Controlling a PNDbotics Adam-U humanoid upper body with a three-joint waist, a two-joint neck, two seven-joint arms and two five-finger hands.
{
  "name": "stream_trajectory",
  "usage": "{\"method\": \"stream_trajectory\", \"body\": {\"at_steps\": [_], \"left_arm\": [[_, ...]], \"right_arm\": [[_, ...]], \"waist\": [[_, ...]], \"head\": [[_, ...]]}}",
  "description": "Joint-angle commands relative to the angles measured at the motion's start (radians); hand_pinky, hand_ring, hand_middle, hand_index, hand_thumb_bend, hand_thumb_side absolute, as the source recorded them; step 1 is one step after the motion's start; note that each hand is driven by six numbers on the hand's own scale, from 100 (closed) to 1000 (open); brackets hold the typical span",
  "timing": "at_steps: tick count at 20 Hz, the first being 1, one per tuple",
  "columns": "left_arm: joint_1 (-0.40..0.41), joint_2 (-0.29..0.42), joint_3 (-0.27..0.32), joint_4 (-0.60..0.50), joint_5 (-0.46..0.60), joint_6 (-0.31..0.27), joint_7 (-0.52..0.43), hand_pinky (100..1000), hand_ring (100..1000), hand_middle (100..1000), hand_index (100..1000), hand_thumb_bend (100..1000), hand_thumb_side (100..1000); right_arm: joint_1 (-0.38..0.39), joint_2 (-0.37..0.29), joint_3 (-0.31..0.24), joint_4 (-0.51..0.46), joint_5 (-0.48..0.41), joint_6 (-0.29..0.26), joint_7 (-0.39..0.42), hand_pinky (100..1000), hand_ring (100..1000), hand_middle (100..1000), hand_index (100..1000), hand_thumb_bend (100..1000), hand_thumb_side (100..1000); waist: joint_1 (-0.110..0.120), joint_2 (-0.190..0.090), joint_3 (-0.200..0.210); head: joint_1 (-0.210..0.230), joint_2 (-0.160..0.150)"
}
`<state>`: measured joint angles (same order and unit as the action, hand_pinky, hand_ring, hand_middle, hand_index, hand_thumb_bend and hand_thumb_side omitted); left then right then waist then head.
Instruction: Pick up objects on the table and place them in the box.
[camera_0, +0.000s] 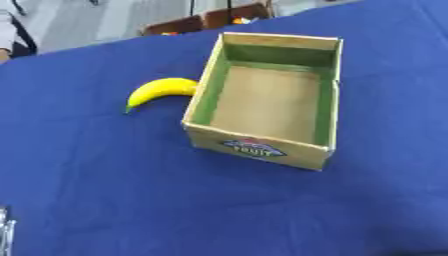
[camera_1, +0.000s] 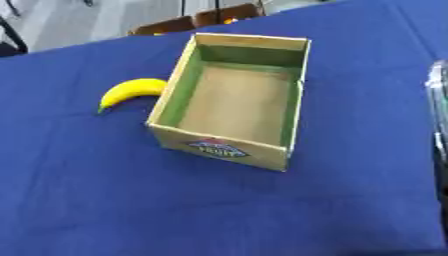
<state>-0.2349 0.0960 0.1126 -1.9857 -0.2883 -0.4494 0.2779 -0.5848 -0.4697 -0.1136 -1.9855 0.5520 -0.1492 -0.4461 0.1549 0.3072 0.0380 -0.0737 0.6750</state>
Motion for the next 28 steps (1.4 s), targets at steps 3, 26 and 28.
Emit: {"method": "stream_trajectory", "body": {"at_steps": [3, 26, 28], "left_arm": [[-0.006, 0.073, 0.011, -0.014, -0.016, 0.037, 0.014, 705, 786, 817, 955, 100, 1000], [-0.095, 0.534, -0.092, 0.019, -0.148, 0.371, -0.147, 814, 855, 898, 1000, 100, 863], [-0.12, 0.56, -0.101, -0.004, -0.151, 0.436, -0.238, 825, 863, 903, 1000, 100, 863]], "right_arm": [[-0.015, -0.017, 0.003, -0.015, -0.01, -0.004, 0.005, 774, 887, 782, 920, 100, 1000], [-0.009, -0.007, 0.011, -0.015, -0.015, -0.007, 0.014, 773, 887, 783, 922, 100, 1000], [-0.008, -0.008, 0.012, -0.015, -0.016, -0.006, 0.015, 774, 886, 783, 922, 100, 1000]], "waist": [[-0.002, -0.022, 0.0], [0.001, -0.051, -0.008], [0.001, -0.051, -0.008]], "head": [[-0.005, 0.044], [0.017, 0.014], [0.017, 0.005]]}}
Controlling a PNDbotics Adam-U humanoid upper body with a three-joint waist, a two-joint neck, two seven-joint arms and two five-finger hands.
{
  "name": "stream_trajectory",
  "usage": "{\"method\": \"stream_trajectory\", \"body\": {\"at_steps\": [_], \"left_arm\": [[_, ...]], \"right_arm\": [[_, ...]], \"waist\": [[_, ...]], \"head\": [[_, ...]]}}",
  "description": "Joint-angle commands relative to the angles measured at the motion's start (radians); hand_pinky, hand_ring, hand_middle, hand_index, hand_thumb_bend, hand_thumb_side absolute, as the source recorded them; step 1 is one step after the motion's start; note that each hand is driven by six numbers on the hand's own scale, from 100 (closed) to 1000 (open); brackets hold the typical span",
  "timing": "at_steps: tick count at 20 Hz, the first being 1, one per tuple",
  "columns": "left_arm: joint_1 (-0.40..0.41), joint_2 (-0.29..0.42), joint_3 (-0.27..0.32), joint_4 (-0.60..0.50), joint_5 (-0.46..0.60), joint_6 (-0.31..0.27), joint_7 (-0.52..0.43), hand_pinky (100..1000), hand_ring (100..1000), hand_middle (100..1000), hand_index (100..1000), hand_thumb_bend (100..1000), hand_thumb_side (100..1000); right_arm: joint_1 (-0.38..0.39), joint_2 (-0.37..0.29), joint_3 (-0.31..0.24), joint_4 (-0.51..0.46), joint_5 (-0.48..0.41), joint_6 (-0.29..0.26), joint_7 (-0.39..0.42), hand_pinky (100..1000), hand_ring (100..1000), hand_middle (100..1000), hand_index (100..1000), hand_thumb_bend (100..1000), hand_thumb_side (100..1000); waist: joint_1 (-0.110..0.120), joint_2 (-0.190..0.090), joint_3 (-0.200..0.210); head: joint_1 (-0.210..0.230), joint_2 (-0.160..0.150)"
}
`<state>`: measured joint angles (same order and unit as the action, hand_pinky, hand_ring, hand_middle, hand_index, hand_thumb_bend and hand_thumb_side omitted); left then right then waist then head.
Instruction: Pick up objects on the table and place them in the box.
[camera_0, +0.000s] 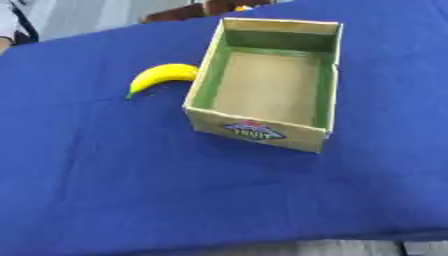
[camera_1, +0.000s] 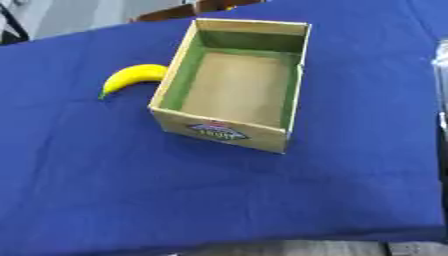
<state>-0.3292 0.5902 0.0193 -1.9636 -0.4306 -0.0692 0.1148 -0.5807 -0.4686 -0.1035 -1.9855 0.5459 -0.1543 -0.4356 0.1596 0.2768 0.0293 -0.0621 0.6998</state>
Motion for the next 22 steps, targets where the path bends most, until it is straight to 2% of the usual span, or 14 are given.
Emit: {"method": "stream_trajectory", "body": {"at_steps": [1, 8, 10, 16, 18, 19, 20, 22], "left_arm": [[-0.037, 0.077, -0.01, -0.031, -0.007, 0.079, -0.113, 826, 864, 904, 1000, 100, 860], [-0.114, 0.132, -0.035, -0.027, -0.002, 0.136, -0.292, 859, 899, 922, 1000, 100, 847], [-0.145, 0.145, -0.048, -0.009, -0.01, 0.136, -0.344, 867, 937, 946, 1000, 100, 781], [-0.233, 0.165, -0.09, 0.048, -0.035, 0.118, -0.517, 895, 988, 998, 1000, 100, 743], [-0.258, 0.17, -0.107, 0.071, -0.039, 0.112, -0.563, 884, 986, 1000, 1000, 100, 697], [-0.271, 0.171, -0.116, 0.083, -0.043, 0.108, -0.584, 831, 959, 995, 1000, 100, 675], [-0.283, 0.172, -0.124, 0.094, -0.047, 0.104, -0.603, 818, 955, 994, 1000, 100, 674], [-0.305, 0.168, -0.141, 0.117, -0.054, 0.098, -0.635, 833, 981, 991, 1000, 100, 649]], "right_arm": [[-0.012, -0.009, 0.002, -0.015, -0.01, -0.001, 0.005, 774, 886, 783, 922, 100, 1000], [-0.01, -0.011, 0.005, -0.015, -0.014, 0.001, 0.009, 775, 887, 781, 922, 100, 1000], [-0.01, -0.012, 0.006, -0.015, -0.015, 0.002, 0.011, 776, 887, 781, 922, 100, 1000], [-0.011, -0.013, 0.012, -0.015, -0.019, 0.003, 0.016, 777, 887, 780, 922, 100, 1000], [-0.012, -0.013, 0.014, -0.015, -0.021, 0.004, 0.018, 777, 887, 779, 922, 100, 1000], [-0.012, -0.013, 0.015, -0.015, -0.021, 0.005, 0.019, 778, 887, 779, 923, 100, 1000], [-0.011, -0.012, 0.015, -0.015, -0.022, 0.005, 0.019, 778, 887, 779, 923, 100, 1000], [-0.011, -0.012, 0.016, -0.015, -0.022, 0.006, 0.02, 779, 887, 778, 923, 100, 1000]], "waist": [[-0.004, -0.02, 0.0], [-0.002, -0.019, -0.004], [-0.001, -0.018, -0.006], [0.002, -0.017, -0.011], [0.003, -0.018, -0.013], [0.004, -0.018, -0.014], [0.004, -0.018, -0.015], [0.005, -0.019, -0.017]], "head": [[0.005, -0.023], [0.004, -0.037], [0.004, -0.041], [0.004, -0.055], [0.003, -0.06], [0.004, -0.061], [0.004, -0.062], [0.004, -0.063]]}}
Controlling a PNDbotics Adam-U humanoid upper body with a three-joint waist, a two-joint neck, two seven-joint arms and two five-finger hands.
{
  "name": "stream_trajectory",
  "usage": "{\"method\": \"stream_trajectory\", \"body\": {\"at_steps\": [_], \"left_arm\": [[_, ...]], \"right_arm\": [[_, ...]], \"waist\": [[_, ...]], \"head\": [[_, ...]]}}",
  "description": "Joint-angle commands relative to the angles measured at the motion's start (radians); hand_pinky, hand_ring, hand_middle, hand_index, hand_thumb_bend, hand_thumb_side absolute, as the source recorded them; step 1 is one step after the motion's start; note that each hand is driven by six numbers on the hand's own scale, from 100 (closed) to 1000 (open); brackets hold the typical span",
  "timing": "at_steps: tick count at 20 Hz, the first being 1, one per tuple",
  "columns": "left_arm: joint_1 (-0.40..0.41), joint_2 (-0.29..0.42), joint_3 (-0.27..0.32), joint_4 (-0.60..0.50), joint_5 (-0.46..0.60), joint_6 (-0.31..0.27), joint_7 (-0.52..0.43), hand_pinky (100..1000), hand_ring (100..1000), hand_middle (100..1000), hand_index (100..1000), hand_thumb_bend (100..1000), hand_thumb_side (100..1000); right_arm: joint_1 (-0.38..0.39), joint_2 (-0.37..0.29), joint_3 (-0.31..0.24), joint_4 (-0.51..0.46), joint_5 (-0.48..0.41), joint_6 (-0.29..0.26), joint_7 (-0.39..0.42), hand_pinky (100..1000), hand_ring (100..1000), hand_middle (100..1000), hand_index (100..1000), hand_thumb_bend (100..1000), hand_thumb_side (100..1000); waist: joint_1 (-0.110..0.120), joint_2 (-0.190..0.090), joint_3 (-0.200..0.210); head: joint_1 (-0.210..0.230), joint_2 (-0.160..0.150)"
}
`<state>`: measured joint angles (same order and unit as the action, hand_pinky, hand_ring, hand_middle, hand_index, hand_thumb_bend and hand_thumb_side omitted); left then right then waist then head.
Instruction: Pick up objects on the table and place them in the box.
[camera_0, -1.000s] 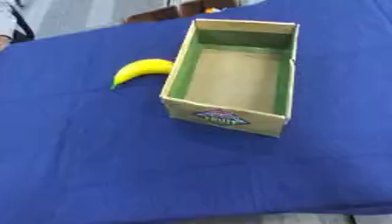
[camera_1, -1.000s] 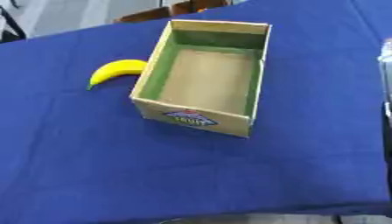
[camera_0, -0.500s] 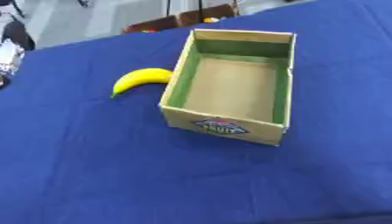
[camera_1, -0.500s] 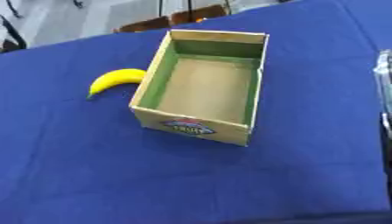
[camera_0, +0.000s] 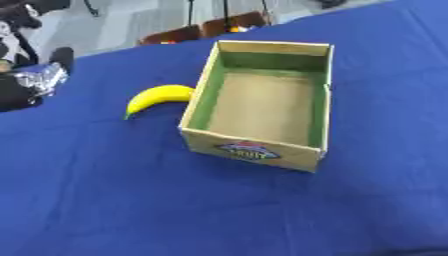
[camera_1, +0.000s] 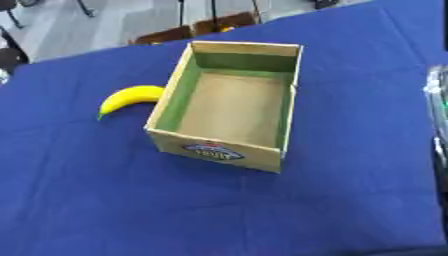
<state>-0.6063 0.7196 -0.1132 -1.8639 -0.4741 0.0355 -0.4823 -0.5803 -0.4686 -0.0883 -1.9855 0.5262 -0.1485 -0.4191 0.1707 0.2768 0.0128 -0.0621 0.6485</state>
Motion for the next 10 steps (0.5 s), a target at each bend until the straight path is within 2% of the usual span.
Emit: {"method": "stream_trajectory", "body": {"at_steps": [1, 3, 6, 7, 10], "left_arm": [[-0.038, 0.036, -0.018, 0.03, -0.013, -0.01, -0.053, 835, 991, 994, 1000, 100, 635], [-0.059, 0.029, -0.036, 0.054, -0.016, -0.019, -0.08, 834, 1000, 1000, 1000, 100, 618], [-0.09, 0.016, -0.06, 0.09, -0.022, -0.033, -0.114, 841, 1000, 1000, 1000, 143, 653], [-0.1, 0.012, -0.067, 0.101, -0.025, -0.038, -0.123, 841, 1000, 1000, 1000, 165, 641], [-0.136, -0.006, -0.089, 0.144, -0.04, -0.054, -0.148, 837, 1000, 1000, 1000, 157, 595]], "right_arm": [[-0.011, -0.011, 0.002, -0.015, -0.003, 0.001, 0.004, 779, 887, 778, 923, 100, 1000], [-0.011, -0.011, 0.003, -0.015, -0.004, 0.002, 0.006, 779, 887, 778, 923, 100, 1000], [-0.011, -0.012, 0.005, -0.015, -0.005, 0.003, 0.007, 779, 887, 777, 923, 100, 1000], [-0.011, -0.012, 0.006, -0.015, -0.005, 0.003, 0.008, 780, 888, 777, 923, 100, 1000], [-0.012, -0.01, 0.008, -0.015, -0.006, 0.003, 0.01, 780, 887, 777, 923, 100, 1000]], "waist": [[-0.005, -0.019, -0.002], [-0.005, -0.02, -0.006], [-0.004, -0.022, -0.01], [-0.003, -0.022, -0.012], [-0.001, -0.024, -0.015]], "head": [[0.005, -0.01], [0.005, -0.01], [0.006, -0.011], [0.006, -0.011], [0.006, -0.014]]}}
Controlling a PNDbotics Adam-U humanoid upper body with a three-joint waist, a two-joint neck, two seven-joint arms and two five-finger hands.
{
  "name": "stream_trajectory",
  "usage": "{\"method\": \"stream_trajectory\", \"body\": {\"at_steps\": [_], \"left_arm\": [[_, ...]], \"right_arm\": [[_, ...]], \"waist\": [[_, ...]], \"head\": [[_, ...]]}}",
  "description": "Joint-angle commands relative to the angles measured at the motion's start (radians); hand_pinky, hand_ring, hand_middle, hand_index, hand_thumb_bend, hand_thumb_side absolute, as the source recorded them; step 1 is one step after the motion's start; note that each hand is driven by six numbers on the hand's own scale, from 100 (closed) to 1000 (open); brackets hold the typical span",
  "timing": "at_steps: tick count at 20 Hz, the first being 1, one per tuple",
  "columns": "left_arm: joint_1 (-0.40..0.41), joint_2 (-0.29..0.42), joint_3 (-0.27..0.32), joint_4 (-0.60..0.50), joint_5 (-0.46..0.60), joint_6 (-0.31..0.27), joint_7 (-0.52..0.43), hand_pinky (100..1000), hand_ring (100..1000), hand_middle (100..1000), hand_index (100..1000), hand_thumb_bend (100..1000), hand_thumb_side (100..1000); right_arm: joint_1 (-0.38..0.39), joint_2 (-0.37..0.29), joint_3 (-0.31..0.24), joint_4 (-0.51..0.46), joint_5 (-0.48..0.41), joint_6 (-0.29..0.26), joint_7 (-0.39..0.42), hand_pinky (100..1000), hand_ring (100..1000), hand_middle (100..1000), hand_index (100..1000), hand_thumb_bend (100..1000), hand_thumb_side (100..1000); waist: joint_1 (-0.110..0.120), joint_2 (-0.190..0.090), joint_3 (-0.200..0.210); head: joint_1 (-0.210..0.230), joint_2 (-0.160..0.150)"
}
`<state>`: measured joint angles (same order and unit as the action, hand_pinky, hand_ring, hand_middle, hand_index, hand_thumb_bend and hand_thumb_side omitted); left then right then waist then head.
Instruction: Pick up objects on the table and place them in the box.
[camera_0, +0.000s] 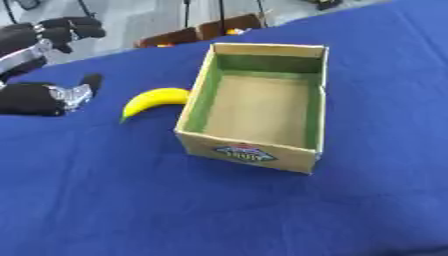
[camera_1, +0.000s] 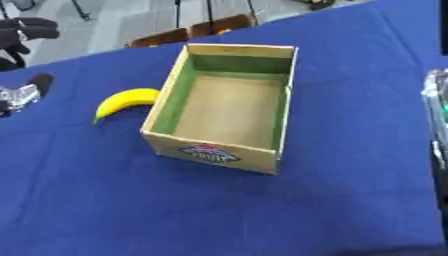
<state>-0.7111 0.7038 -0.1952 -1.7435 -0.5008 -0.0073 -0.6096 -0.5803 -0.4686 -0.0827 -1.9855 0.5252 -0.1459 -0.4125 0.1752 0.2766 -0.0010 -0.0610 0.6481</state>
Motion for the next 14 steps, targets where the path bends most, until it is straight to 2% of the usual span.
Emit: {"method": "stream_trajectory", "body": {"at_steps": [1, 5, 8, 10, 11, 13, 14], "left_arm": [[-0.042, 0.003, -0.013, 0.039, -0.017, -0.015, -0.027, 796, 982, 1000, 1000, 137, 581], [-0.082, -0.035, -0.038, 0.119, -0.021, -0.022, -0.048, 728, 952, 1000, 1000, 146, 597], [-0.109, -0.064, -0.055, 0.193, -0.023, -0.029, -0.066, 747, 994, 1000, 1000, 184, 615], [-0.127, -0.083, -0.063, 0.243, -0.032, -0.036, -0.082, 751, 1000, 1000, 1000, 256, 645], [-0.136, -0.091, -0.065, 0.267, -0.04, -0.039, -0.09, 766, 1000, 1000, 1000, 335, 675], [-0.152, -0.106, -0.067, 0.309, -0.071, -0.043, -0.105, 768, 1000, 1000, 1000, 354, 644], [-0.16, -0.114, -0.066, 0.328, -0.091, -0.043, -0.108, 766, 1000, 1000, 1000, 323, 614]], "right_arm": [[-0.012, -0.009, 0.003, -0.015, -0.006, 0.0, 0.003, 780, 887, 776, 923, 100, 1000], [-0.014, -0.006, 0.006, -0.015, -0.008, 0.001, 0.005, 782, 887, 775, 923, 100, 1000], [-0.016, -0.004, 0.009, -0.015, -0.01, 0.001, 0.007, 782, 886, 772, 923, 100, 1000], [-0.018, -0.003, 0.01, -0.015, -0.011, 0.002, 0.007, 783, 884, 770, 923, 100, 1000], [-0.018, -0.003, 0.011, -0.015, -0.012, 0.002, 0.007, 783, 884, 770, 923, 100, 1000], [-0.02, -0.002, 0.012, -0.015, -0.013, 0.002, 0.007, 783, 883, 769, 923, 100, 1000], [-0.021, -0.002, 0.012, -0.015, -0.013, 0.002, 0.007, 783, 883, 769, 923, 100, 1000]], "waist": [[-0.005, -0.024, -0.003], [-0.003, -0.024, -0.01], [-0.002, -0.024, -0.015], [-0.001, -0.024, -0.019], [0.0, -0.024, -0.021], [0.001, -0.023, -0.024], [0.001, -0.023, -0.025]], "head": [[0.006, -0.014], [0.01, -0.018], [0.013, -0.022], [0.016, -0.024], [0.017, -0.025], [0.018, -0.026], [0.019, -0.027]]}}
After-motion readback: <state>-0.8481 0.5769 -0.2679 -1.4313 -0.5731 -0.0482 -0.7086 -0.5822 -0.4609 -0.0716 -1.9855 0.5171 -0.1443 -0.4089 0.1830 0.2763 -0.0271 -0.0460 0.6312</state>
